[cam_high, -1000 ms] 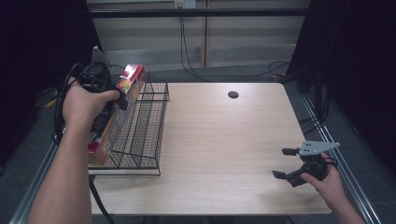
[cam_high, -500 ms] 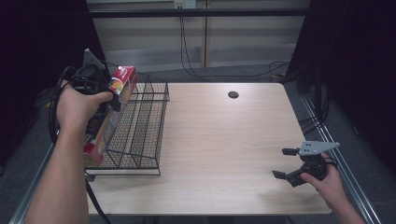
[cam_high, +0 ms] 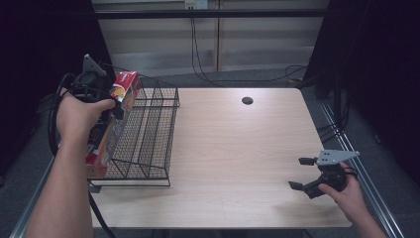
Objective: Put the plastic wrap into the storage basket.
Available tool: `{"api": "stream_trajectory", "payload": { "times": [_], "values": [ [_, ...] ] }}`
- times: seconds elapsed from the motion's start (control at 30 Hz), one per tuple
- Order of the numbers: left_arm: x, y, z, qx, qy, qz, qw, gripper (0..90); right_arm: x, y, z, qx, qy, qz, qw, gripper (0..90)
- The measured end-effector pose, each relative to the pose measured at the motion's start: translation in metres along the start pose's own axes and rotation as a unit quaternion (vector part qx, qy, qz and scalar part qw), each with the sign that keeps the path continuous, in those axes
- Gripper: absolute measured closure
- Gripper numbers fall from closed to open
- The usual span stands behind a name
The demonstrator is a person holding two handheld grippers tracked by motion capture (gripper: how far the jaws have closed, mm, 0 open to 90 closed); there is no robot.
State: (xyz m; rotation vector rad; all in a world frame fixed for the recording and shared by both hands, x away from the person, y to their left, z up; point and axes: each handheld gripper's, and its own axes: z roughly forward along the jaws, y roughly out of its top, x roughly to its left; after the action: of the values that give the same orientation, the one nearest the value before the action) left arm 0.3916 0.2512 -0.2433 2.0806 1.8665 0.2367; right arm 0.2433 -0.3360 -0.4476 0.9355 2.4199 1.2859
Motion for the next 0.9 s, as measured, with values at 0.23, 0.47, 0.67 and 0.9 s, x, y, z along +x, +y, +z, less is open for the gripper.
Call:
{"api": "stream_trajectory", "payload": {
  "times": [0.23,0.47,0.67,0.9],
  "values": [
    [0.006,-0.001,0.001,-0.003,0.000,-0.010,0.9999,43.5,0.000,0.000,0.000,0.000,0.001,-0.001,1.0000,3.2],
    [0.012,-0.003,0.003,-0.001,0.007,-0.020,0.9998,43.4,0.000,0.000,0.000,0.000,0.001,0.000,1.0000,3.2],
    [0.015,-0.004,0.005,-0.003,0.011,-0.025,0.9996,43.4,0.001,0.000,0.001,0.001,0.001,-0.001,1.0000,3.2],
    [0.017,-0.004,0.011,0.000,0.017,-0.033,0.9993,43.3,0.001,0.000,0.002,0.004,0.003,-0.003,1.0000,3.1]
  ]
}}
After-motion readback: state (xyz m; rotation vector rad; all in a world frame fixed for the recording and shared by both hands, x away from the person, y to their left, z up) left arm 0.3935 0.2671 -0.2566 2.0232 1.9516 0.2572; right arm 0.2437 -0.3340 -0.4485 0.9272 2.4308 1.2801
